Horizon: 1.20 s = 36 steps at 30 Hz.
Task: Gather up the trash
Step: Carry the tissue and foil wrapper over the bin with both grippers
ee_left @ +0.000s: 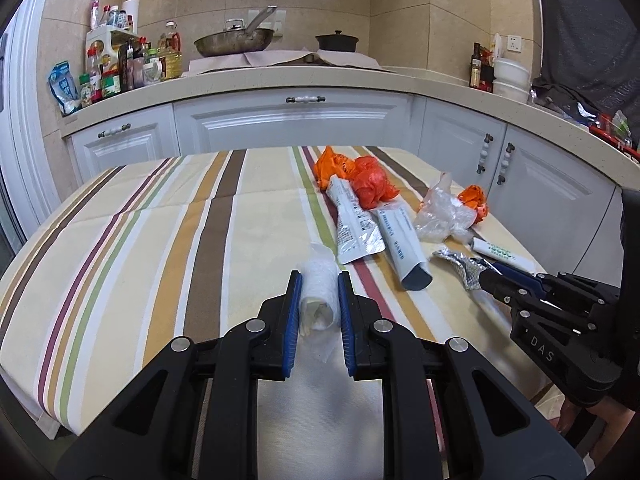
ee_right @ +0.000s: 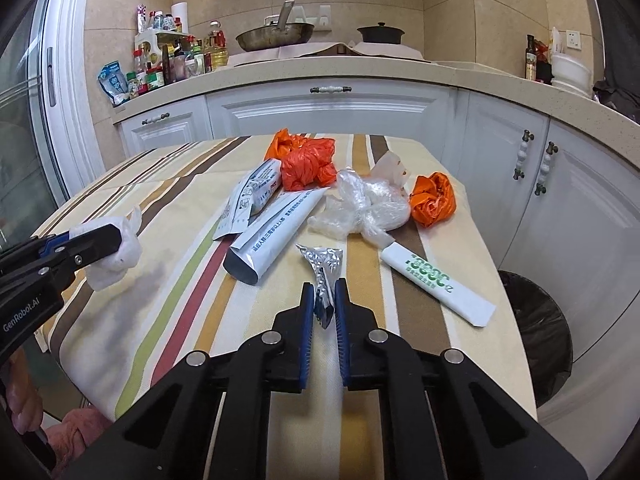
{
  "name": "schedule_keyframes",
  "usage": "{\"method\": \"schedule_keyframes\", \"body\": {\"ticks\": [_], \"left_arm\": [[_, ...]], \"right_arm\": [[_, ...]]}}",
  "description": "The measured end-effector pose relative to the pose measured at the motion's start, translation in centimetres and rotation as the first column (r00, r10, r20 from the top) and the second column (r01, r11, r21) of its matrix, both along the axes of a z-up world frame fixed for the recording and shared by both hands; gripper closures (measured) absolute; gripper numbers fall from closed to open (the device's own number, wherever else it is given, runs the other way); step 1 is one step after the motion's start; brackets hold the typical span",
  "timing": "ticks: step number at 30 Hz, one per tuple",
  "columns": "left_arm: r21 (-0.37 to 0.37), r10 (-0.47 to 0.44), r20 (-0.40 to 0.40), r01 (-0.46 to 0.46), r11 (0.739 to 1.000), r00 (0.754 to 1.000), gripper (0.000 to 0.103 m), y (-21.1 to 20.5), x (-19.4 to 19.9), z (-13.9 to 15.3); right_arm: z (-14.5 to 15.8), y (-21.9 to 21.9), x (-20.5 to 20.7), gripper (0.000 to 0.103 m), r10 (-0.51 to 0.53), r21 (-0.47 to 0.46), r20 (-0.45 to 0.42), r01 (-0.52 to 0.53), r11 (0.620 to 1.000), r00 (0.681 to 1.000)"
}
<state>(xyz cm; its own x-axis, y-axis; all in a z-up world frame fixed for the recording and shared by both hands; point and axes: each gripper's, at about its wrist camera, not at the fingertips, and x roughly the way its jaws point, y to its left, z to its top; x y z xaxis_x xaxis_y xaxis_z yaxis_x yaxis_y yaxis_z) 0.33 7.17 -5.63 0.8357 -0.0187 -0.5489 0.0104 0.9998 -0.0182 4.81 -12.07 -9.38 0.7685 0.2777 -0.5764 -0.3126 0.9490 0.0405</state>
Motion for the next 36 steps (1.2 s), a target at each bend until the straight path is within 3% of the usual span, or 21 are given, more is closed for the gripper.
{"method": "schedule_keyframes", "body": {"ticks": [15,28,36], "left_arm": [[-0.036,-0.148,0.013,0.149,0.988,0.989,0.085,-5.4,1.2,1.7],[-0.03,-0.315,0.062,0.318,0.948,0.947,0.085,-14.0,2.9,3.4],[-0.019,-0.387,0.028,0.388,0.922,0.922,0.085,-20.6,5.4,2.7]], "right_arm": [[3.3,-4.4,-2.7,0.092,-0.103,0.026,0.127,0.1,0.995,0.987],[4.8,-12.4,-3.5,0.092,-0.32,0.047,0.203,0.317,0.947,0.925],[4.4,-17.2,-2.8,0.092,-0.409,0.065,0.207,0.405,0.912,0.889]]}}
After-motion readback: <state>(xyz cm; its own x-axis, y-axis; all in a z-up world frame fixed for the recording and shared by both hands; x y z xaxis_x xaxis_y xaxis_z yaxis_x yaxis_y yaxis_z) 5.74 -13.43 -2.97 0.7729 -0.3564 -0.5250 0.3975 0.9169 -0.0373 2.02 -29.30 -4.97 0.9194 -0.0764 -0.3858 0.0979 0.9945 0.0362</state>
